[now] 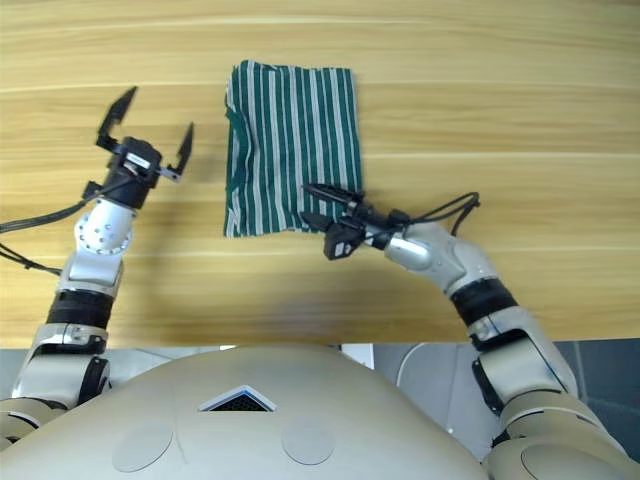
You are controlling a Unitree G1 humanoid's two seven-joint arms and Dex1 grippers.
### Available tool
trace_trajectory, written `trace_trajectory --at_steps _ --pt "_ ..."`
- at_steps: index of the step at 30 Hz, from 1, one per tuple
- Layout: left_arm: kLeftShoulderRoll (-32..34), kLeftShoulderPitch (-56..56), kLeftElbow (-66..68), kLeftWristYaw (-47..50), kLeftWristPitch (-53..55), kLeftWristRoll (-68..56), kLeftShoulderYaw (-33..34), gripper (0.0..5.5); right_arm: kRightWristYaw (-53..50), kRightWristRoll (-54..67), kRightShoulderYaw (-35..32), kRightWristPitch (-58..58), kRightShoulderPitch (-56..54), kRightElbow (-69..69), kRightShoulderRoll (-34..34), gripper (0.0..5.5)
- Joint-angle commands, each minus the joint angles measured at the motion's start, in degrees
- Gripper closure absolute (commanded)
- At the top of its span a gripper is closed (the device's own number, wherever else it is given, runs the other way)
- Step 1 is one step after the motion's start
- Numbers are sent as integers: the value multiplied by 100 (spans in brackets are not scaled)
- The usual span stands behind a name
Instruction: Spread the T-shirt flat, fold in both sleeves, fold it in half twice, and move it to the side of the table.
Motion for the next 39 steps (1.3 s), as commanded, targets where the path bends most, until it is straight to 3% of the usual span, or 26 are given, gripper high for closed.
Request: trace_trajectory --at_steps 1,10,12,15,19,25,29,39 --pt "354 -330 149 -142 -208 170 14 118 147 376 -157 -60 173 -584 82 262" --pt "749 143 -300 -1081 -1020 554 -824 118 659 2894 -1076 427 651 -2232 -125 262" --pt "1089 532 -589 -1334 -1042 634 -835 118 437 2482 -1753 552 745 -1889 -377 262" --pt "1864 1393 -977 -1612 -682 973 -530 118 -683 340 -2258 861 1032 -922 -1065 262" --pt "2305 2095 -1503 -1879 -613 956 -408 118 -956 -670 -1923 942 1366 -740 -1179 262" --pt "2746 2218 -2417 -2568 -433 1085 -543 118 -477 -1060 -1355 846 1153 -603 -1179 262" --pt "2491 1448 -2121 -3182 -609 1095 -1319 118 -313 -1305 -1019 782 788 -424 -1168 262" --pt "2236 238 -1065 -3489 -920 1125 -2056 118 173 -979 -935 728 1272 -952 -1662 262"
